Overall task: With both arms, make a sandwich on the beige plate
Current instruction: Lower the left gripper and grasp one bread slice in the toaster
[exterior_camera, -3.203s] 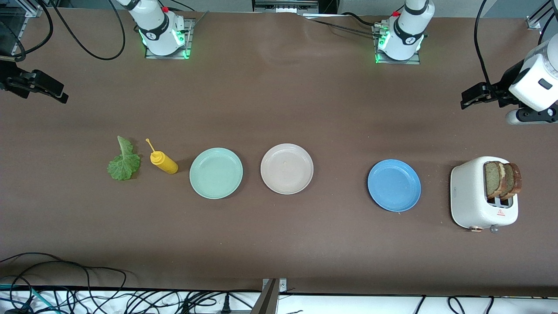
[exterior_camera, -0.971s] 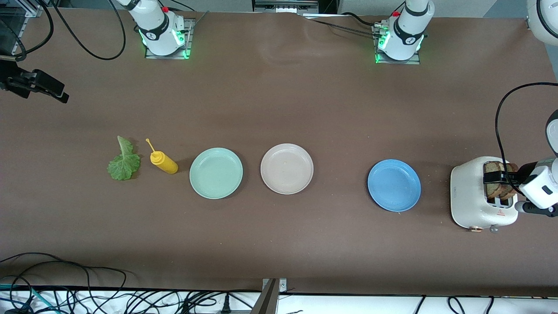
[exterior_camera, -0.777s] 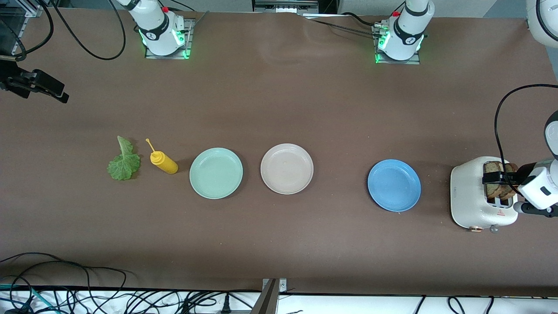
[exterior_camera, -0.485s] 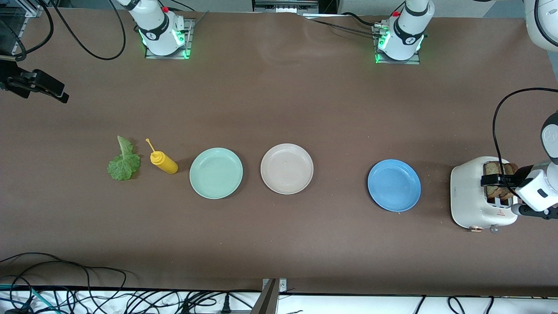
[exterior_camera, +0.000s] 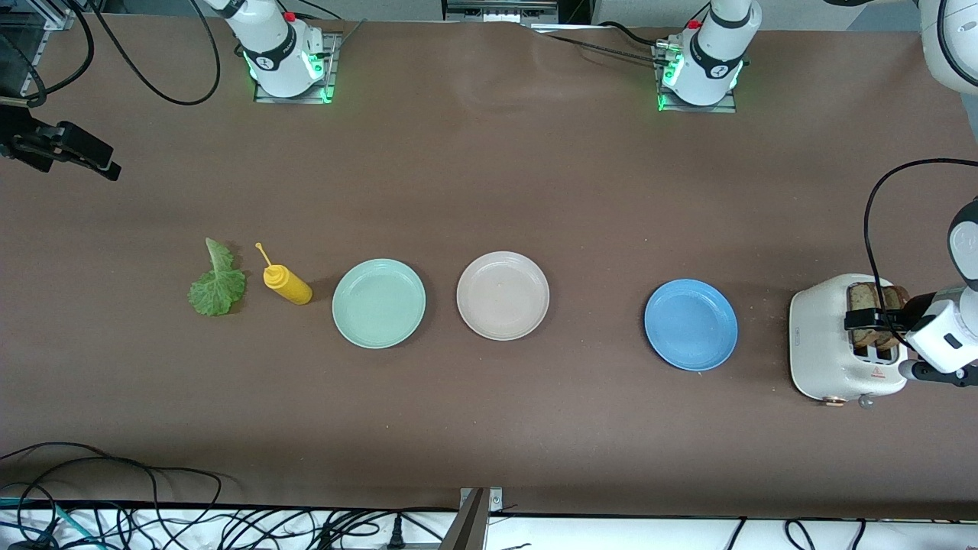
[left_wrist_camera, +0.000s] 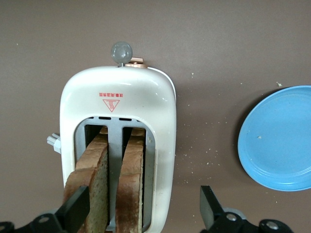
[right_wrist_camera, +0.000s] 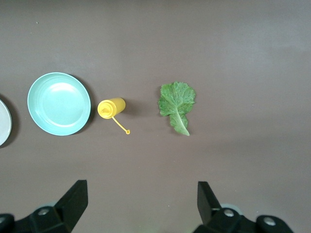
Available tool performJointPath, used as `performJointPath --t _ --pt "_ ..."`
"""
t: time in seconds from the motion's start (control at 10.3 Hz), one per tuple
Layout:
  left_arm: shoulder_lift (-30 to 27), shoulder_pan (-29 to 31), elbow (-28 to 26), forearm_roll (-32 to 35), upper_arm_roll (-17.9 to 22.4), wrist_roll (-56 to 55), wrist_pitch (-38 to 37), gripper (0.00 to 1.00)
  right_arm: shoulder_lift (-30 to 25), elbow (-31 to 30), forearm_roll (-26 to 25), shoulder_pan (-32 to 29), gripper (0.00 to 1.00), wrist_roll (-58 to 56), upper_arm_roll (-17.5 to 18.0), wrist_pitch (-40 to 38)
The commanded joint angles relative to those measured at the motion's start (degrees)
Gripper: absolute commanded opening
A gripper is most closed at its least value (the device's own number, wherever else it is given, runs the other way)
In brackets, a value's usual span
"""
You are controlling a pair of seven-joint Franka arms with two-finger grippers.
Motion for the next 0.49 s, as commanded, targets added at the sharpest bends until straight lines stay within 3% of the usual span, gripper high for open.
performJointPath --t 0.0,0.39 --pt "0.6 0.4 0.8 0.4 -0.6 0.1 0.3 1.0 -0.2 0.9 0.9 -0.1 1.0 0.6 0.1 -1.3" --pt "0.6 0.4 -1.2 0.4 -0.8 -0.7 1.6 1.0 -0.2 0.9 0.9 -0.1 1.0 0.6 0.1 -1.3"
